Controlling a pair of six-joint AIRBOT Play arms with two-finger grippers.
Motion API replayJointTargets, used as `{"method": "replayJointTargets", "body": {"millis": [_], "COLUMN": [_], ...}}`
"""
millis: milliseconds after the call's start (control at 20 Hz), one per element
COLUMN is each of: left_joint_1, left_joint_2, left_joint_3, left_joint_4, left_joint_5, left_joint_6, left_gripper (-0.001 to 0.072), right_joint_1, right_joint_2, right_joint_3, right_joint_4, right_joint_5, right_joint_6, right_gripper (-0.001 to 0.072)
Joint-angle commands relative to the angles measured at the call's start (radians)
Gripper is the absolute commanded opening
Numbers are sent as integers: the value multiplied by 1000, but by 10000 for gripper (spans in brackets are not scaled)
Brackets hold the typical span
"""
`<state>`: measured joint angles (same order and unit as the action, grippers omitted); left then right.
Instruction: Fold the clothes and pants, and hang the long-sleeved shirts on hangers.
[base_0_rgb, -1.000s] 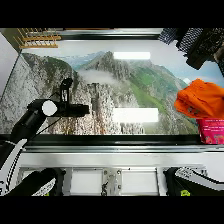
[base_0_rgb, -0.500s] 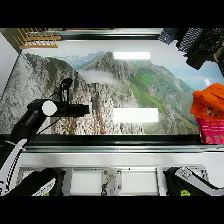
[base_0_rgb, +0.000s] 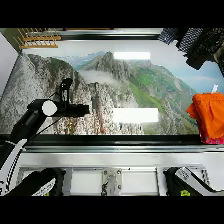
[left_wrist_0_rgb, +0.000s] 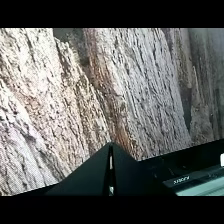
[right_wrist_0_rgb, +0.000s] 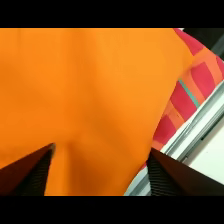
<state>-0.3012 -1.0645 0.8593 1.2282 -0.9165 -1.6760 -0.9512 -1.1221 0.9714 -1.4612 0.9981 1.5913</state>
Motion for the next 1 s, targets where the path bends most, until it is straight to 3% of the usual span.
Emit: {"method": "replayJointTargets", "body": {"millis": [0,100,200,450,600,950], "left_joint_1": [0,0,-1,-8,-33,-49], "left_joint_2": [1,1,1,0,0,1], "left_joint_3": [0,0,0,0,0,0], "left_joint_4": [2,2,0,1,3,2], "left_joint_5": [0,0,3,0,9,-22], "left_joint_6": [0,0,0,0,0,0], "left_gripper": [7,7,7,7,7,7], "right_joint_1": [-8,-22,-8,272,550,964], "right_joint_2": [10,48,137,279,282,246], "right_joint_3": [-3,47,61,37,-11,-35], "right_joint_4": [-108,-154,-96,344,476,471], "right_joint_5": [51,40,-56,-79,-77,-74], "right_joint_6": [18,8,-68,-326,-332,-340], "right_gripper": [657,657,657,658,657,657]}}
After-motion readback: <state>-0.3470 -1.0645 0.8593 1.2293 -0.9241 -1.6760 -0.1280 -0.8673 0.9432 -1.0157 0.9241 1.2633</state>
